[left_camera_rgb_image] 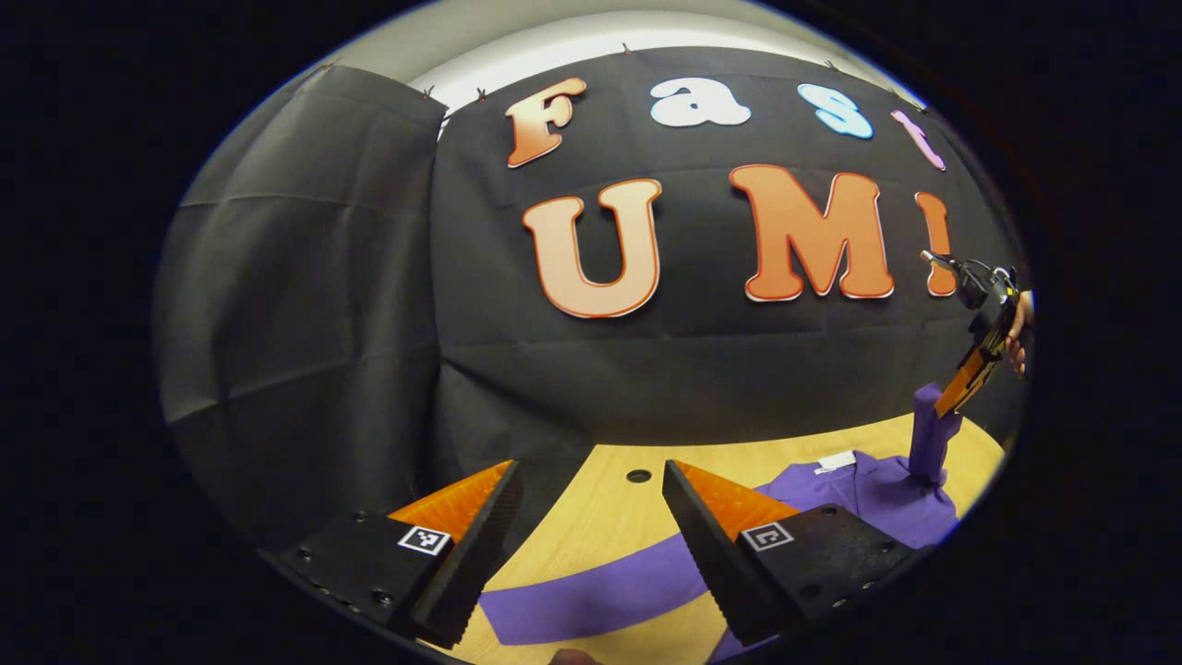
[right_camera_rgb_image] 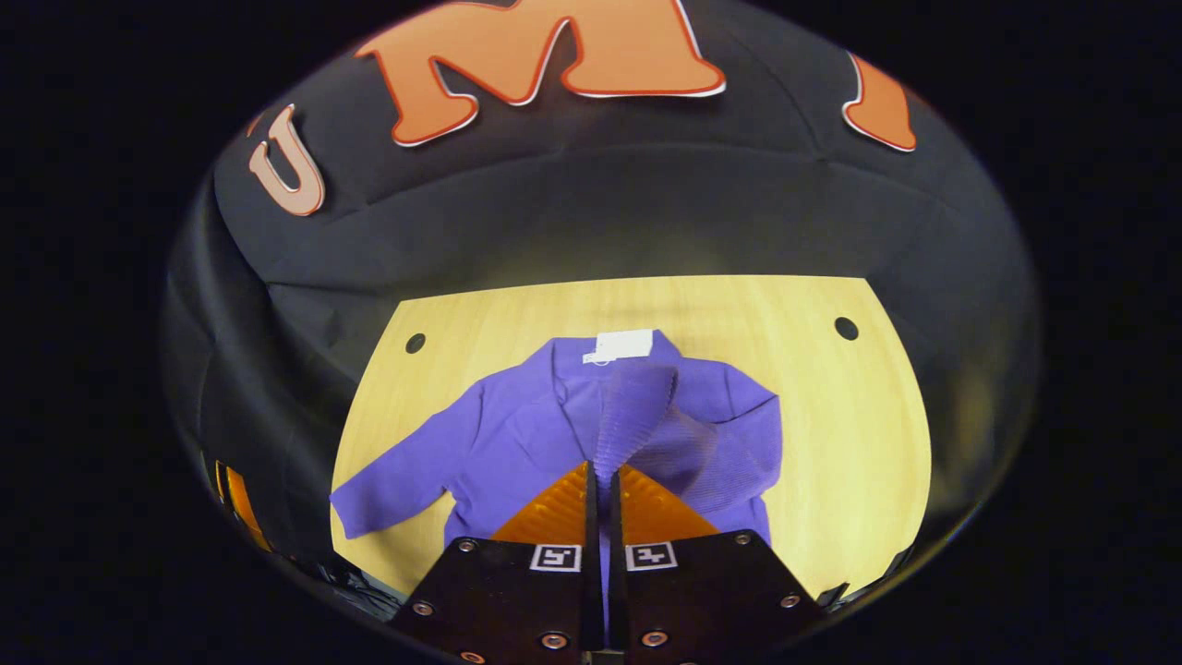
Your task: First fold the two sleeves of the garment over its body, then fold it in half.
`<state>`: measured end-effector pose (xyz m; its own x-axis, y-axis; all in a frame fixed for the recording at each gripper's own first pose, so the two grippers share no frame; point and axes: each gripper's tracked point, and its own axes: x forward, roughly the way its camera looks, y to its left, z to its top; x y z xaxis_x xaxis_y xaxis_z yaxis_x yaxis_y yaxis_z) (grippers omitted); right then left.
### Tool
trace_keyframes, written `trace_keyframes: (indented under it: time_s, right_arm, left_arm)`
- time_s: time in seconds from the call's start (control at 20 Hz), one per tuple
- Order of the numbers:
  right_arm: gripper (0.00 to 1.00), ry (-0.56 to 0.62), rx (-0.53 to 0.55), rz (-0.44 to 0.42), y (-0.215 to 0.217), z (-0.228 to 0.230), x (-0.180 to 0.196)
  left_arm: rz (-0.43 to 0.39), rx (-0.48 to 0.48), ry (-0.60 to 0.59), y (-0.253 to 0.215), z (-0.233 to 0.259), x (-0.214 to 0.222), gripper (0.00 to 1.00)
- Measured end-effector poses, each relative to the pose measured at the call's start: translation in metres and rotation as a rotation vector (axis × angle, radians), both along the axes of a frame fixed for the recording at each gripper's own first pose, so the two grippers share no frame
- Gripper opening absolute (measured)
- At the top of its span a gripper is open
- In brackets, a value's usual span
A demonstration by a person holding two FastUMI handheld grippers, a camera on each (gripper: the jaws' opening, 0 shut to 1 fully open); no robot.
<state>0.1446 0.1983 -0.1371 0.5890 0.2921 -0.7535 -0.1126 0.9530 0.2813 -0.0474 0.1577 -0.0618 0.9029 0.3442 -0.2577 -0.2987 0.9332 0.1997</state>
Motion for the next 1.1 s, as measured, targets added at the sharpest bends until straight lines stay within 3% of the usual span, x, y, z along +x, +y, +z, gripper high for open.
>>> trace_keyframes:
  time_s: [0.25,0.45,0.55,0.6,0.65,0.7,0.9,1.1]
  right_arm:
    - [0.10,-0.020,0.097,-0.011,0.028,0.014,0.001]
    - [0.18,-0.106,0.168,-0.003,0.033,0.041,0.002]
    - [0.32,-0.175,0.174,-0.007,0.028,0.056,0.002]
    - [0.33,-0.213,0.170,-0.010,0.024,0.064,0.001]
    - [0.49,-0.251,0.167,-0.007,0.019,0.073,0.001]
    - [0.58,-0.287,0.156,-0.008,0.013,0.080,-0.002]
    - [0.78,-0.440,0.078,-0.016,-0.013,0.104,-0.003]
    - [0.92,-0.547,0.023,-0.007,-0.035,0.120,-0.020]
  left_arm:
    - [0.045,0.000,0.072,0.013,-0.012,-0.016,0.98]
    - [0.072,-0.044,0.124,0.014,-0.024,-0.024,0.98]
    - [0.091,-0.087,0.152,0.012,-0.031,-0.029,0.98]
    - [0.105,-0.115,0.174,0.012,-0.037,-0.031,0.98]
    - [0.124,-0.149,0.203,0.012,-0.043,-0.034,0.98]
    - [0.154,-0.189,0.232,0.013,-0.049,-0.039,0.98]
    - [0.271,-0.323,0.350,0.004,-0.067,-0.061,0.99]
    - [0.306,-0.431,0.512,0.007,-0.104,-0.079,0.97]
